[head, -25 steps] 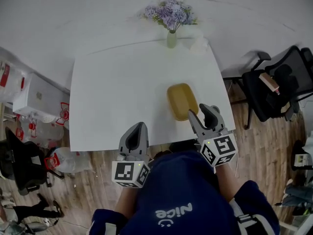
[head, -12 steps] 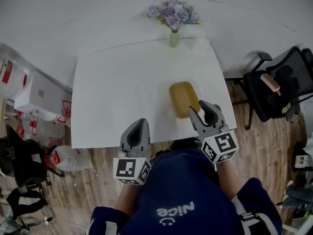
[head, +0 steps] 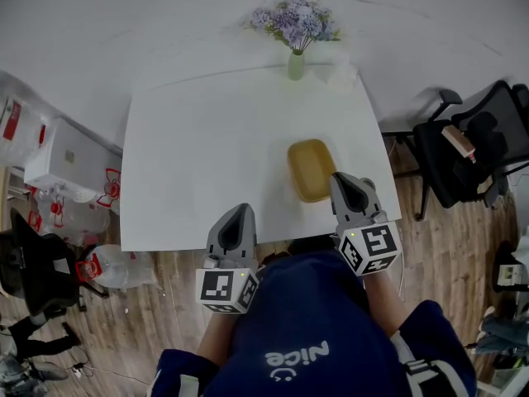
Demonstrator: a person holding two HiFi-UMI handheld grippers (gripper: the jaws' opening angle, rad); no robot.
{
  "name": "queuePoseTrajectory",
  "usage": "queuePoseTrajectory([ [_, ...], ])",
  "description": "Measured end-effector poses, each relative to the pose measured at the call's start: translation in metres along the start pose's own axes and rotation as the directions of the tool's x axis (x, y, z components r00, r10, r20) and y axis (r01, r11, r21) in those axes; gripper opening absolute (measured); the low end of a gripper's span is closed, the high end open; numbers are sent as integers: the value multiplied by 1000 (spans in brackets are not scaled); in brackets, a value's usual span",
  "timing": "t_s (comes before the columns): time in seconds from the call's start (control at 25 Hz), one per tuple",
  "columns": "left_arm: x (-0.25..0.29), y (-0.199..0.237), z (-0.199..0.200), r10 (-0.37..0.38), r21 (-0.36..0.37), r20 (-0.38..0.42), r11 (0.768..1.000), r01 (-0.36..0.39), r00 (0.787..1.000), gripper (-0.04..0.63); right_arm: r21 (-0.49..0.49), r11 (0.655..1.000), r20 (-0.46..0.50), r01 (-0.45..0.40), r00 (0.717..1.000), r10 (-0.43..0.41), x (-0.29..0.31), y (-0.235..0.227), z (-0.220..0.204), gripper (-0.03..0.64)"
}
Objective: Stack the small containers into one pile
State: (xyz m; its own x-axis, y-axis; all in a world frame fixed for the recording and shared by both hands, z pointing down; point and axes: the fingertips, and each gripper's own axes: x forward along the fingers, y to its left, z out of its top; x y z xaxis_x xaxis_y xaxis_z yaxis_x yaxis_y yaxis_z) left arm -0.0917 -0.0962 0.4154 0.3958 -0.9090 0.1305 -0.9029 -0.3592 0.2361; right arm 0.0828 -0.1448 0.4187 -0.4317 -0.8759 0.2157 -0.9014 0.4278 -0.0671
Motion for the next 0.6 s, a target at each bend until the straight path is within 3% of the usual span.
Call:
queuePoseTrajectory([
  [0.6,22,-3,-7,7,48,-22,999,-6,1000,18,-46,999,-7,-17,1000,17,13,-14,4,52],
])
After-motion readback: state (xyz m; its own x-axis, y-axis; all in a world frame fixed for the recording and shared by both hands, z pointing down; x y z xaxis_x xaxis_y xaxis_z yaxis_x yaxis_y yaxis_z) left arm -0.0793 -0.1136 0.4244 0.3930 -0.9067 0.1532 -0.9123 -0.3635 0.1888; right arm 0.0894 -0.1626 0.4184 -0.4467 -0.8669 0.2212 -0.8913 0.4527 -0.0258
